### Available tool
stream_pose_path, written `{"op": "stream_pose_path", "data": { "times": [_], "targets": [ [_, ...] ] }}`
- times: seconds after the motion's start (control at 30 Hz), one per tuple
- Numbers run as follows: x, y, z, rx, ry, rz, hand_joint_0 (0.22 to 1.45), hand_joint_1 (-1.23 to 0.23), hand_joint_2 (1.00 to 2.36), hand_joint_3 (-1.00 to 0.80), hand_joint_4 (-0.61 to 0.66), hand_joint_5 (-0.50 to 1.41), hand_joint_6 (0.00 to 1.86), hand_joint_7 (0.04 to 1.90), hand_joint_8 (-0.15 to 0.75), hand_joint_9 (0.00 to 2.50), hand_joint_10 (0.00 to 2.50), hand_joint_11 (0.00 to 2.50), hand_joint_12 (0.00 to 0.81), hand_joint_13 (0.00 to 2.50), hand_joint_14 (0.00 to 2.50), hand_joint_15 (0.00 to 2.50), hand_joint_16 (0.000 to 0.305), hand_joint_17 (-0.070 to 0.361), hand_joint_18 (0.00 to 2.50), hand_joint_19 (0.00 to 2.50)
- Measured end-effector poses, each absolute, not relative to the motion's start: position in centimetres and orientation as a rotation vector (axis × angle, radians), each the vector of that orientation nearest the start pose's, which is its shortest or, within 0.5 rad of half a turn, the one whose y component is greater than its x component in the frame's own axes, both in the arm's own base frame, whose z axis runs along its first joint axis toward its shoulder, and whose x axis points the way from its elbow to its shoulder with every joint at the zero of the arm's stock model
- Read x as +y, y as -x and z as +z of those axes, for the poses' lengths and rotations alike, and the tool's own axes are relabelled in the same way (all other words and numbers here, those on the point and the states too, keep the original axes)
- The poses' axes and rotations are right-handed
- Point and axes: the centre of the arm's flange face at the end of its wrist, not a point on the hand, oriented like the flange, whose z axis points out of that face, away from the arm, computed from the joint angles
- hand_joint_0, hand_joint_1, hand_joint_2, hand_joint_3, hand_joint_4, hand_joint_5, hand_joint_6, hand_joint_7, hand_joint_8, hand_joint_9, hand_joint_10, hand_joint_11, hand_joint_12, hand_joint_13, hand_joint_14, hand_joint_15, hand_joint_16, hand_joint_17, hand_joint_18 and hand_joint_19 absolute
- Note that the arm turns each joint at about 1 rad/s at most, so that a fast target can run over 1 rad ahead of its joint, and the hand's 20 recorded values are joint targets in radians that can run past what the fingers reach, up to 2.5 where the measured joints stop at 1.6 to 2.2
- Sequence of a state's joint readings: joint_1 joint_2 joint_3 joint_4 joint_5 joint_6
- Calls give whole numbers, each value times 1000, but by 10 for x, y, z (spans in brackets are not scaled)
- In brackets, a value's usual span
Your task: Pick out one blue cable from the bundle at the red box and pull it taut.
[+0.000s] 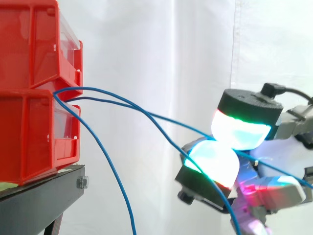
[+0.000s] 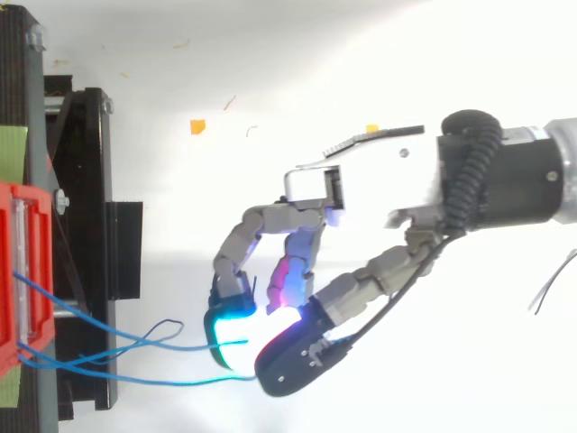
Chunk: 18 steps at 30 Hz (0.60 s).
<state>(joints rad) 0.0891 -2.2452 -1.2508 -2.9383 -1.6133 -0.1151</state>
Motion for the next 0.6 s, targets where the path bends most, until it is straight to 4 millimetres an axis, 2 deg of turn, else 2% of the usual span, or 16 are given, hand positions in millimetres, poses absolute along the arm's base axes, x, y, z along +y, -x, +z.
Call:
{"op": "stream_pose_path", "data": {
  "times": [0.2,0.6],
  "targets": [
    [-65,-707,257,1403,-1186,1119,688,-823,1020,-108,-271,-97,973,929,277,1311,30,889,319,988,22,533,44,100,865,696],
    [-57,-708,259,1346,-1229,1172,688,-823,1020,-108,-270,-96,973,922,278,1310,30,883,315,984,22,534,44,100,864,697]
  ]
}}
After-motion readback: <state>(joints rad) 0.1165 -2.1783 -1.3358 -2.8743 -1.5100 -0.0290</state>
